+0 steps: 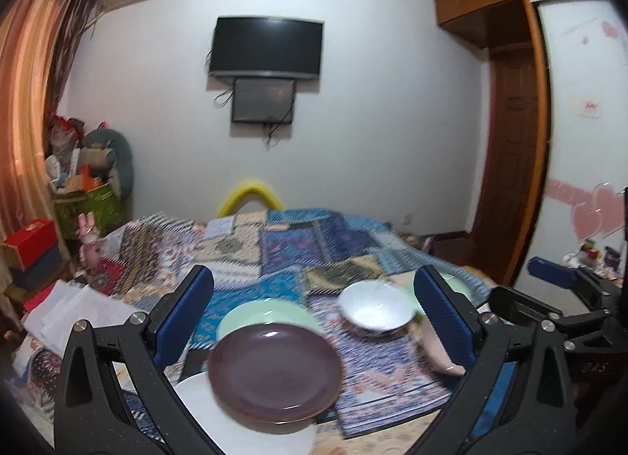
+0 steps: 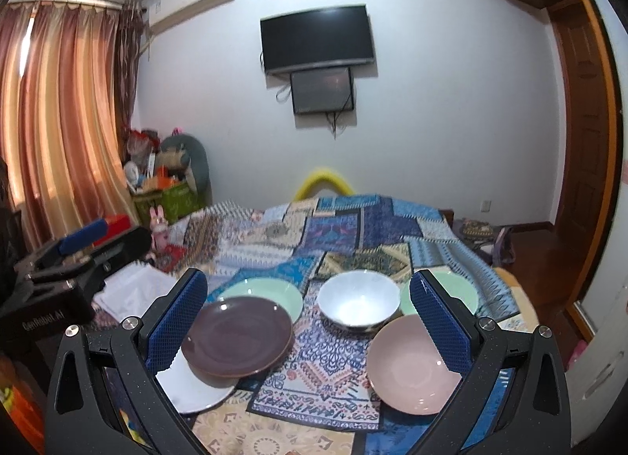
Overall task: Organize plates and bowls
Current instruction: 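Grasp the rim of the dark brown plate with the right tool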
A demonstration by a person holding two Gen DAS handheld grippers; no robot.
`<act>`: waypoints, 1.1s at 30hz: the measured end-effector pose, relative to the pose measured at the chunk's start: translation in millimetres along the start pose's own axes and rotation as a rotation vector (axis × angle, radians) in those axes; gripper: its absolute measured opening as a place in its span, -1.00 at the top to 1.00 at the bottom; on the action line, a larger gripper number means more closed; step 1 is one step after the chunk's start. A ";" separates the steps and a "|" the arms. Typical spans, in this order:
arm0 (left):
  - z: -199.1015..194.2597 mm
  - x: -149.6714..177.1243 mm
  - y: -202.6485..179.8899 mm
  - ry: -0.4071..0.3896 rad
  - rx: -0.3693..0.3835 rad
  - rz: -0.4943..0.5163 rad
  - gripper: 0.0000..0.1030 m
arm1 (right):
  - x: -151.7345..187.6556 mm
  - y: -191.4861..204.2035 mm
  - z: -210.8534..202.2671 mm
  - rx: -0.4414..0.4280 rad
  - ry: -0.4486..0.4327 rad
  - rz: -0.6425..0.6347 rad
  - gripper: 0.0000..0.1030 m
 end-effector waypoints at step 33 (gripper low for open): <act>197.3 149.1 148.4 0.641 0.046 -0.081 0.40 | 106.5 8.9 183.9 -0.081 0.574 0.075 -0.07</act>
Point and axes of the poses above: each gripper's, at about its wrist camera, not at the fingertips, and z roughly the way its jaws point, y to its left, x to its underside, the point moved 4 cm from there along z, roughly the way its jaws point, and after that the axes turned 3 degrees about -x, right-handed, at the moved point
